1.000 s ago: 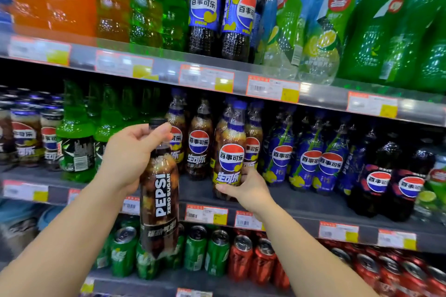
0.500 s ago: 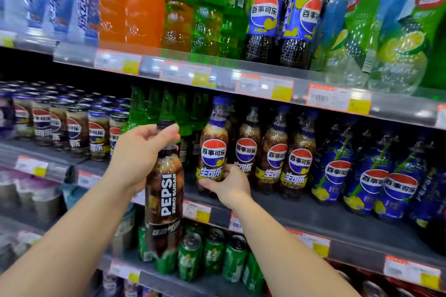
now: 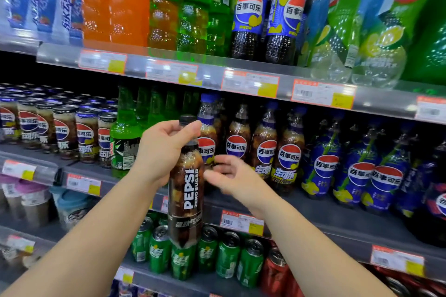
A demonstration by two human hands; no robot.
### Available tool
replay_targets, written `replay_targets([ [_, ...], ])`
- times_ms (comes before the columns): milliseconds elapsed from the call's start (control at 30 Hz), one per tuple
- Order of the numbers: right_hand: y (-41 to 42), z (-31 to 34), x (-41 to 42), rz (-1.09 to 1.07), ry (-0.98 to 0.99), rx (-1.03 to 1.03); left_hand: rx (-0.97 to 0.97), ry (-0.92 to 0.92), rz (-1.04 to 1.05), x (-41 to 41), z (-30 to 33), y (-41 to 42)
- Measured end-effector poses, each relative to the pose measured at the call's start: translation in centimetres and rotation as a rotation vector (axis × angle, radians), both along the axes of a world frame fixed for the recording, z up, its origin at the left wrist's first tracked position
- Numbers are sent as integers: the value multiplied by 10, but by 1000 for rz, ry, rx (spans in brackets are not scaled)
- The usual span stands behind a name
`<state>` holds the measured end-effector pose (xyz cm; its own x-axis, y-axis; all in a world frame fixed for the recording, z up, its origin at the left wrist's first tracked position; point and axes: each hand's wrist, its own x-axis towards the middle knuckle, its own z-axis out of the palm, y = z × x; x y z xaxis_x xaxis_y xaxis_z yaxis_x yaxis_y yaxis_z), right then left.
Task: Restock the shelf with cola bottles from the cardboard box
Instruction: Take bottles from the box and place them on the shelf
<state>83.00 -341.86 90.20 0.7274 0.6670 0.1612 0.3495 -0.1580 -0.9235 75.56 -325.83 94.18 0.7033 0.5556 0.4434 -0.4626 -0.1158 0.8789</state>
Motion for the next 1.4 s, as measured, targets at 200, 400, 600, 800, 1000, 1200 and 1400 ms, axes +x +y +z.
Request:
replay_targets([
  [200,-18,0,-15,-48,-200,-107,-20,-67,-10,27,11,-42],
  [400,-47,7,6,-214,-208,-33,102,-12,-87,38,28,-55],
  [600,-35,9,24,-360,-144,150,3,-52,-6,26,9,-27],
  [800,-9,1,29,-445,-201,90,44,23,62,23,-24,-9],
  [1000,5,-8,28,-498,-221,-38,160,112,163,22,-48,0],
  [1200,-11,-29,31,-381,-50,-35,159,161,205,20,-62,5],
  [1400,1,-37,31,-516,-138,-65,140,167,182,23,-63,0],
])
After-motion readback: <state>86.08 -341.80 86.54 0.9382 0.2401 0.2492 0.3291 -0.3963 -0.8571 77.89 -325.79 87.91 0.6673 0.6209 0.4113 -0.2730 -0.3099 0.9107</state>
